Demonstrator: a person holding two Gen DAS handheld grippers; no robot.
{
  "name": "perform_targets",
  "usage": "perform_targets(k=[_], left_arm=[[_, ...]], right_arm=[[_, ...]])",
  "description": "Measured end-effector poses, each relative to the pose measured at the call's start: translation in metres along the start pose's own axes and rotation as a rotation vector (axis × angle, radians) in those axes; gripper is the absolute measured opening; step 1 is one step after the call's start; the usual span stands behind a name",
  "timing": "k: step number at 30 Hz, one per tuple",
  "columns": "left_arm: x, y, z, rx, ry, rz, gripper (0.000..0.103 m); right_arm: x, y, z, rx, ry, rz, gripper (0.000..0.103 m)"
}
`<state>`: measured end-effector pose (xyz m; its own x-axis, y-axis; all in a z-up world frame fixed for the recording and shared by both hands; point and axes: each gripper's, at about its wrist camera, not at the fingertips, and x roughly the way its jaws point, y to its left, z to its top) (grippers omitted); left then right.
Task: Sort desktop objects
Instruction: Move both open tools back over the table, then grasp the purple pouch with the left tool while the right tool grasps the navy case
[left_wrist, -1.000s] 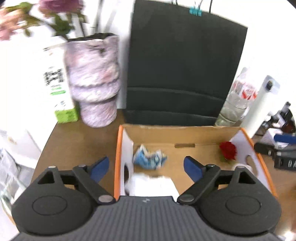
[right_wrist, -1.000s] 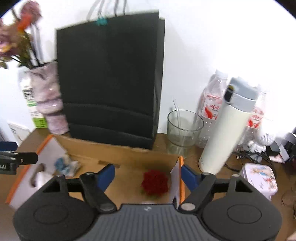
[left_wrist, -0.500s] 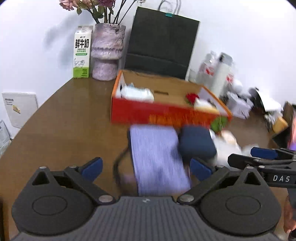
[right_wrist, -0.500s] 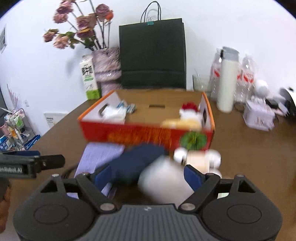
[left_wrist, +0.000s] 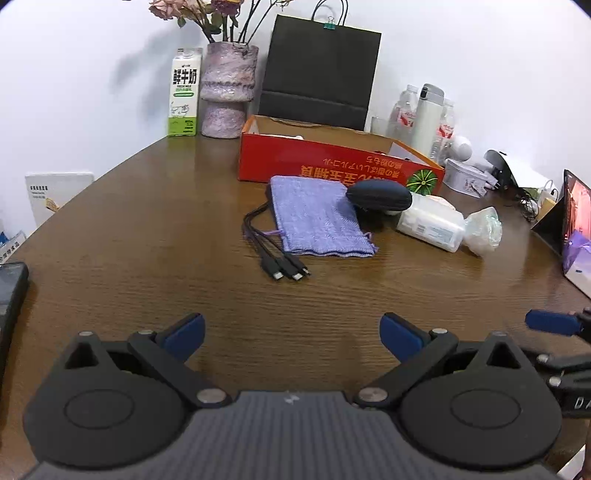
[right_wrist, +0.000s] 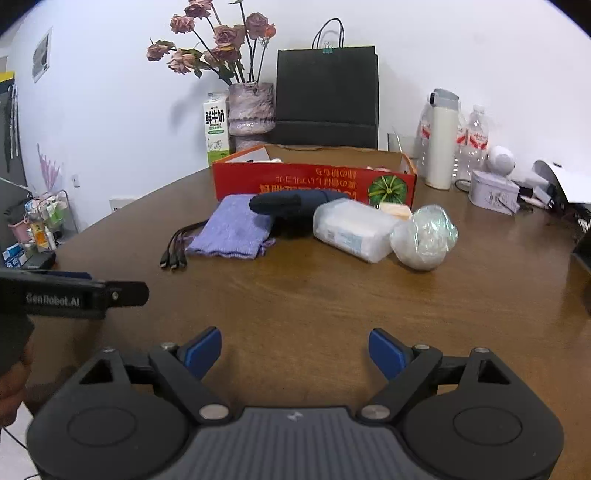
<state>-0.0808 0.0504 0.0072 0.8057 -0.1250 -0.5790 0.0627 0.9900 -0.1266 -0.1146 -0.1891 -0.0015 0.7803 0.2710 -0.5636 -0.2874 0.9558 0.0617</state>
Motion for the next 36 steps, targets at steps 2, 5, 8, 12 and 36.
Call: perform_targets(k=[2,5,8,12,36], left_arm=[[0.004,-0.001,0.004,0.021,0.000,-0.001,0.099],[0.012,-0.003,0.012,0.055,-0.012,0.012,0.091],[0.024,0.001,0.032,0.047,-0.032,-0.023,0.088],[0.065,-0.003,0.071,0.093,-0.106,-0.066,0.089],[0.088,0.000,0.105,0.046,-0.083,-0.150,0.006]], right_arm=[[0.001,-0.001,0.001,0.010,0.003,0.003,0.087],[0.003,-0.004,0.010,0.016,-0.015,0.004,0.087],[0.010,-0.010,0.026,0.031,-0.022,0.016,0.087],[0.028,-0.019,0.068,0.055,-0.039,0.054,0.087],[0.196,-0.038,0.152,0.124,0.130,-0.032,0.054]])
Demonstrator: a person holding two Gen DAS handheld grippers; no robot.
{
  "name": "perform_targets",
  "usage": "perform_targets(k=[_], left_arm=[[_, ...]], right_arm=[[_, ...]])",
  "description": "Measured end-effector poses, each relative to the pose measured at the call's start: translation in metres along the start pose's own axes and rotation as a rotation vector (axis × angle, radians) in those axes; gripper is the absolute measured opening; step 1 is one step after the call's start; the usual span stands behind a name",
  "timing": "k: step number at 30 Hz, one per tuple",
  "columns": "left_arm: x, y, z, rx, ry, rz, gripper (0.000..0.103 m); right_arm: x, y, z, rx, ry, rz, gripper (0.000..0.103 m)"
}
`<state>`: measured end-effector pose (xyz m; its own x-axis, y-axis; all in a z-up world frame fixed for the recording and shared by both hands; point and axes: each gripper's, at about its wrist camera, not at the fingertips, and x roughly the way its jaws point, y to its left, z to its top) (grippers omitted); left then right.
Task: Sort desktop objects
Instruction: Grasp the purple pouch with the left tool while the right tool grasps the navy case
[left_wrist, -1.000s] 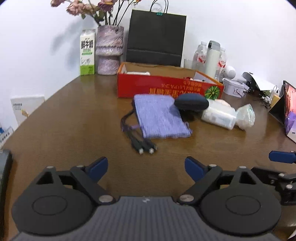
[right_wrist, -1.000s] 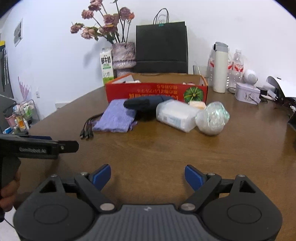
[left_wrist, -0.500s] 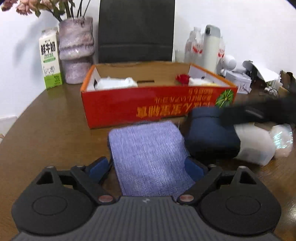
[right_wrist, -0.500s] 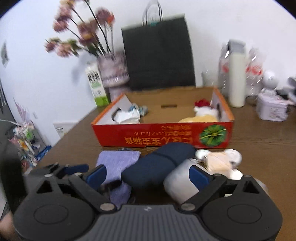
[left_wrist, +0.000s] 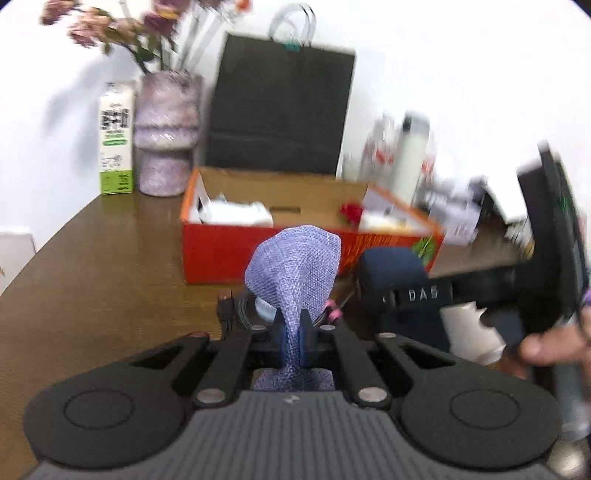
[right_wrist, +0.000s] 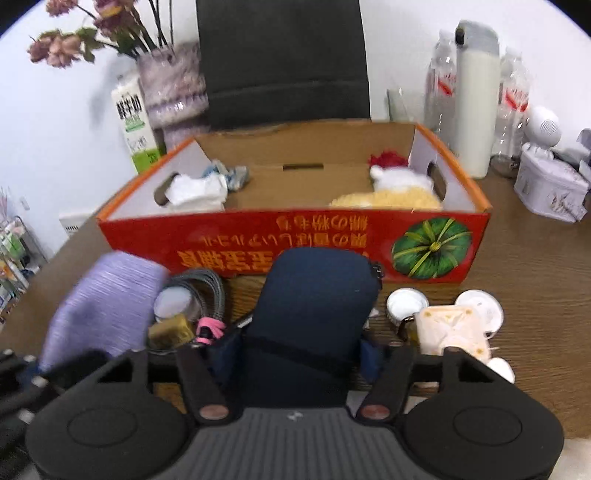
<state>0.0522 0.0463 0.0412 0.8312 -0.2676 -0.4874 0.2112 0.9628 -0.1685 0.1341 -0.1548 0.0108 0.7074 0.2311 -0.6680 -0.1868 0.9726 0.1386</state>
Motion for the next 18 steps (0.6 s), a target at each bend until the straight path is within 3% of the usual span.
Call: perform_targets(k=[4,8,11,15,16,18], left_arm=[[-0.053,-0.003,0.002,-0.051,-0.031,-0.062,0.006],[-0.083,-0.015,-0.020,-0.001,0.028,-0.089,0.007],[-0.093,-0.027,-0.050,0.051,0.107,-0.086,0.007],[-0.092,-0.037,-0.090,0.089,0.219,-0.054,0.011],[-0.091,-0.040,-0.097,0.091,0.222,-0.022,0.023],[-0.096,-0.047,-0.103,0.138,0.197,0.016,0.056]], right_arm=[[-0.046,0.004,0.003,-0.023,-0.097,0.032,0.046],[-0.107,0.016,-0.015,-0.099,-0.165,0.075,0.046],[-0.140,0.020,-0.044,-0.141,-0.151,0.109,0.046],[-0.154,0.008,-0.100,-0.113,-0.033,0.115,0.047],[-0.152,0.002,-0.113,-0.094,0.003,0.099,0.047],[-0.150,-0.010,-0.134,-0.041,0.054,0.076,0.053]])
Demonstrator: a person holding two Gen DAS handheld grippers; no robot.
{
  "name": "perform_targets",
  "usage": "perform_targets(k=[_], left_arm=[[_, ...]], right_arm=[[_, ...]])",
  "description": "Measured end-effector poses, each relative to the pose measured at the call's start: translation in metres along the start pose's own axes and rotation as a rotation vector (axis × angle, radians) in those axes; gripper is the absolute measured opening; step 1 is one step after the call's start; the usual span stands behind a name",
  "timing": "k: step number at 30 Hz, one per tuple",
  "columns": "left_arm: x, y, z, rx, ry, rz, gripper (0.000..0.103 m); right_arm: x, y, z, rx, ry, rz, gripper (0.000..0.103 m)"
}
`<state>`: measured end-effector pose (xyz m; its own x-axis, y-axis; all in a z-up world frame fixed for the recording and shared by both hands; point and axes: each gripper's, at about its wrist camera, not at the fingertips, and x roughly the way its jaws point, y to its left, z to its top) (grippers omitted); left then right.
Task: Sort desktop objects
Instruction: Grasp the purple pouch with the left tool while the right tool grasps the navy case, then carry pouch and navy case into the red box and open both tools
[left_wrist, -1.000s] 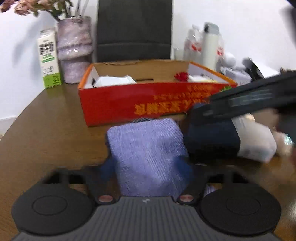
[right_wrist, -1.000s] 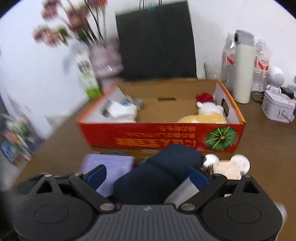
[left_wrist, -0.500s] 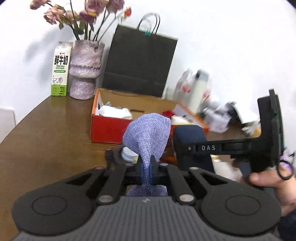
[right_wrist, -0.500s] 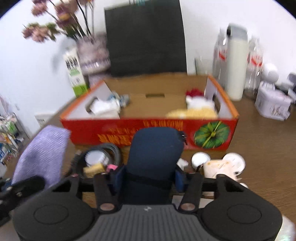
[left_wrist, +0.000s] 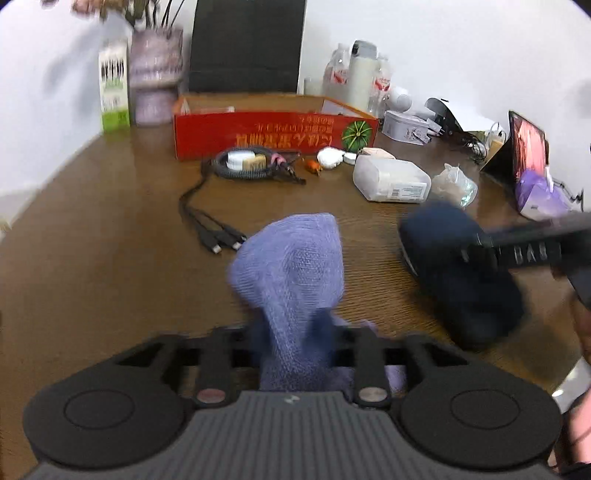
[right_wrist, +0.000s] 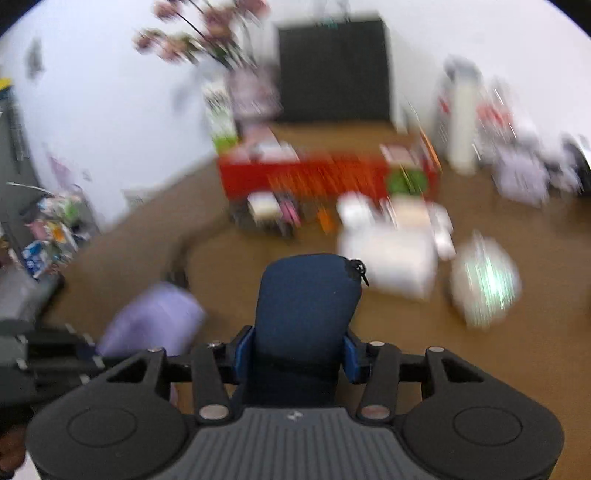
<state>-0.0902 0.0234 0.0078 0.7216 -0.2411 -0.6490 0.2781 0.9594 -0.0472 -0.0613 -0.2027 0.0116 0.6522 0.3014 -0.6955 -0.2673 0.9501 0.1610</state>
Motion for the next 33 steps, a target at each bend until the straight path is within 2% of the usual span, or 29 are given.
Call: perform_targets(k=[1,2,3,5,8,10,11,12,13,14,15,16,17,20,24,29,33], left_arm=[[-0.002,-0.004,-0.001,0.022,-0.008,0.017,0.078],[-0.003,-0.008,0.000,0.037,-0.026,0.028,0.082],[-0.005,-0.011,0.000,0.046,-0.031,0.031,0.083],[0.002,-0.014,0.004,0.030,-0.017,0.038,0.087],[0.013,-0.025,0.005,0.039,0.014,0.066,0.087],[0.014,-0.030,0.001,0.060,-0.001,0.098,0.088],[0.013,-0.031,0.001,0.060,-0.001,0.097,0.082],[0.012,-0.030,0.001,0.053,0.002,0.072,0.075],[0.011,-0.029,0.001,0.039,0.001,0.041,0.062],[0.010,-0.029,0.002,0.052,-0.005,0.046,0.045],[0.009,-0.030,0.002,0.061,-0.007,0.031,0.037],[0.008,-0.031,0.003,0.056,-0.005,0.025,0.020],[0.008,-0.032,0.003,0.058,-0.004,0.023,0.010],[0.008,-0.030,0.004,0.034,0.001,-0.032,0.005],[-0.002,-0.015,0.014,-0.066,-0.021,-0.096,0.004],[-0.013,0.000,0.041,-0.107,-0.106,-0.083,0.004],[-0.008,0.014,0.079,-0.109,-0.166,-0.055,0.004]], right_arm=[[-0.003,-0.003,-0.007,0.028,-0.008,0.008,0.054],[-0.009,-0.008,-0.011,0.059,-0.022,0.015,0.059],[-0.013,-0.009,-0.013,0.071,-0.028,0.003,0.070],[-0.019,-0.005,-0.015,0.042,-0.055,-0.058,0.083],[-0.016,0.008,-0.014,-0.015,-0.043,-0.141,0.085],[-0.010,0.013,-0.015,-0.028,-0.029,-0.158,0.085],[-0.007,0.016,-0.015,-0.037,-0.025,-0.160,0.083],[-0.004,0.020,-0.018,-0.048,-0.019,-0.154,0.076],[0.000,0.023,-0.019,-0.064,-0.007,-0.156,0.073],[0.001,0.029,-0.021,-0.095,-0.022,-0.161,0.071],[0.001,0.033,-0.023,-0.119,-0.030,-0.161,0.068],[0.001,0.038,-0.023,-0.140,-0.033,-0.155,0.067],[0.001,0.042,-0.022,-0.153,-0.034,-0.147,0.064],[-0.001,0.046,-0.020,-0.163,-0.032,-0.124,0.061],[-0.013,0.045,-0.015,-0.144,-0.049,-0.090,0.059],[-0.034,0.041,0.006,-0.113,-0.133,-0.023,0.059],[-0.041,0.028,0.042,-0.077,-0.206,0.015,0.059]])
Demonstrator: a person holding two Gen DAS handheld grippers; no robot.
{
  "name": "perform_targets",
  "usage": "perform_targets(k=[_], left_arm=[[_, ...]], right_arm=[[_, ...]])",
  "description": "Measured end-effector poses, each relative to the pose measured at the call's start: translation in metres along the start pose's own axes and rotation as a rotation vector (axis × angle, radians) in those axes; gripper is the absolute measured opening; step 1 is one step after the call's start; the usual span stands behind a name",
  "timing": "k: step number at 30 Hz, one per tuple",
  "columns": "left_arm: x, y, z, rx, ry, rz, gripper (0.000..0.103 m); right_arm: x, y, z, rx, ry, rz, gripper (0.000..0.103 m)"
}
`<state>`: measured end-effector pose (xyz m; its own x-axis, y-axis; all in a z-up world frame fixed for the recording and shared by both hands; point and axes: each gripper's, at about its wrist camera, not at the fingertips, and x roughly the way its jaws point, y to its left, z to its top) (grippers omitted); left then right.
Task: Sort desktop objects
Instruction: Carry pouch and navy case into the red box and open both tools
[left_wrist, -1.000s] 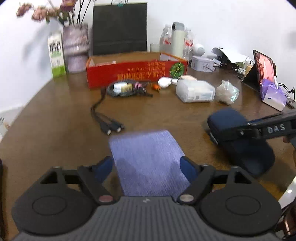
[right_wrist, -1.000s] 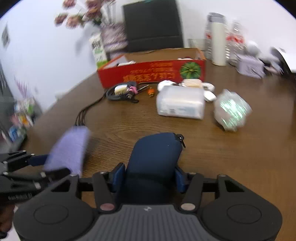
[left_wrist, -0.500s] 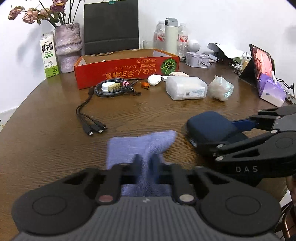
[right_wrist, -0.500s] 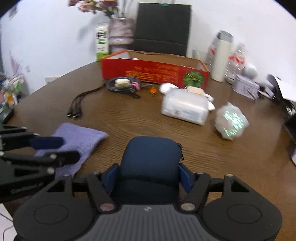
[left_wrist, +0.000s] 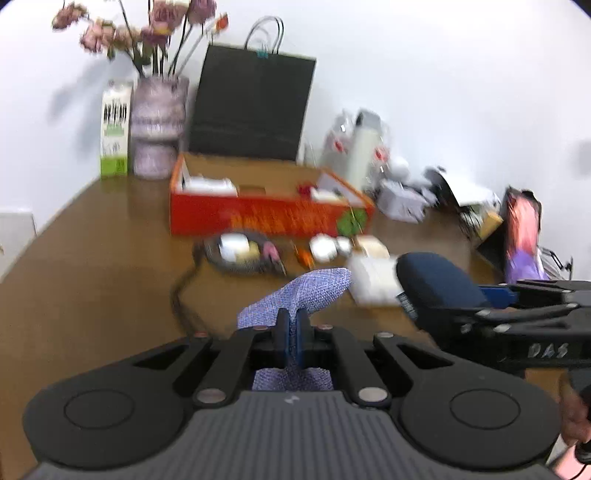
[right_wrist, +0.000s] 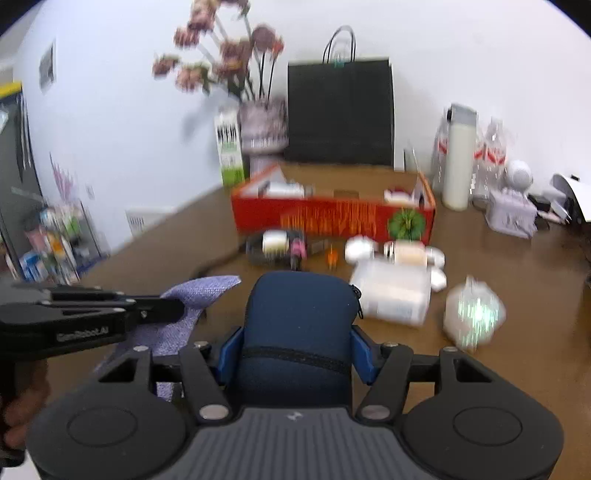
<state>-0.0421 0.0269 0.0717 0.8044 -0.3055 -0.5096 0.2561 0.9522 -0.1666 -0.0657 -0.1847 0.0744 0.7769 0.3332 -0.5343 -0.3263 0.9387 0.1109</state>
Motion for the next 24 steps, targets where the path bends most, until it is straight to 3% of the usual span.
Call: perform_targets(k=[4,8,12,15,20,24], left_arm=[[0.030,0.014,0.055,0.000,-0.056,0.021,0.004],[0.081,0.035,0.119,-0.044,-0.052,0.012,0.004],[0.149,0.045,0.186,0.011,-0.029,0.067,0.004],[0.218,0.055,0.211,0.007,0.072,0.088,0.004],[0.305,0.067,0.216,0.028,0.174,0.149,0.004],[0.357,0.081,0.227,-0.010,0.233,0.117,0.006]], right_arm=[[0.016,-0.020,0.050,-0.021,-0.073,-0.029,0.060],[0.051,-0.047,0.115,-0.009,-0.116,-0.018,0.060],[0.115,-0.078,0.189,0.012,-0.077,-0.020,0.060],[0.177,-0.100,0.226,0.066,-0.004,-0.027,0.060],[0.286,-0.118,0.235,0.140,0.146,-0.058,0.060],[0.358,-0.123,0.226,0.151,0.247,-0.106,0.060]])
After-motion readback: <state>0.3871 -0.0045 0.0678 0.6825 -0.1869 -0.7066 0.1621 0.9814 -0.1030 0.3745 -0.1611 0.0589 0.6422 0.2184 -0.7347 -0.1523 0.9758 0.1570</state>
